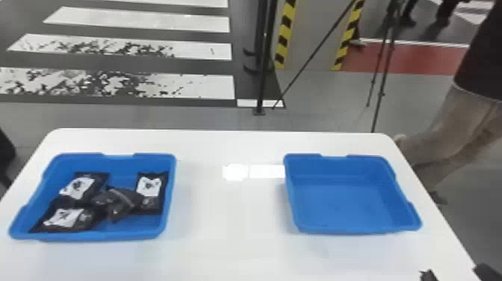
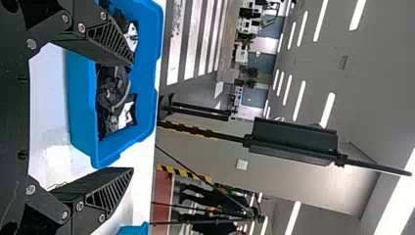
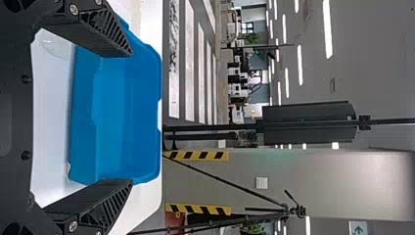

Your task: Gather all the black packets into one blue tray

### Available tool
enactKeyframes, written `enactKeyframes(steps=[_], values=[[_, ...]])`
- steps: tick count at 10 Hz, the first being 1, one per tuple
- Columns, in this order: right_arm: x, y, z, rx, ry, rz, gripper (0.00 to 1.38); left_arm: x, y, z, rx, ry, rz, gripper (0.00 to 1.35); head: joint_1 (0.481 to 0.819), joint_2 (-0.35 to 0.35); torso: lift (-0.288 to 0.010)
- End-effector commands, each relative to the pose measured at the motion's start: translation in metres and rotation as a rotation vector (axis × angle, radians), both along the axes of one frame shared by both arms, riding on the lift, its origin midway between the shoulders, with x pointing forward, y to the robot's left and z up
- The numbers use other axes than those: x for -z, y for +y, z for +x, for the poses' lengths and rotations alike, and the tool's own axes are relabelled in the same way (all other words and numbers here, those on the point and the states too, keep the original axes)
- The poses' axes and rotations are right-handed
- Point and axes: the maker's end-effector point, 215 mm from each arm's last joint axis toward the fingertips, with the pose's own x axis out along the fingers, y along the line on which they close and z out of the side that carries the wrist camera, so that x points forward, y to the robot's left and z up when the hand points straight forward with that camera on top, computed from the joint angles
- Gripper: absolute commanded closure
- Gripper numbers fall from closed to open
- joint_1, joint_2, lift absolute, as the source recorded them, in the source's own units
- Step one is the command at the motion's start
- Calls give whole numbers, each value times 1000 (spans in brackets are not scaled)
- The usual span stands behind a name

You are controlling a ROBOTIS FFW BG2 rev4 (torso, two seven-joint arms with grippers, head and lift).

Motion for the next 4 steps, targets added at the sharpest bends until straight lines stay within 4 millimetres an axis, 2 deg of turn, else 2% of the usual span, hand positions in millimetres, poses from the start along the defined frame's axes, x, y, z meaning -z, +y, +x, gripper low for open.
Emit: enactKeyframes(steps=[1, 4], values=[[0, 0, 0, 2, -2, 2, 102, 1, 0, 0, 1, 2, -1, 283, 695, -118, -110], [2, -1, -1, 5, 1, 7, 99, 3, -3, 1, 6, 8, -9, 237, 695, -123, -110]])
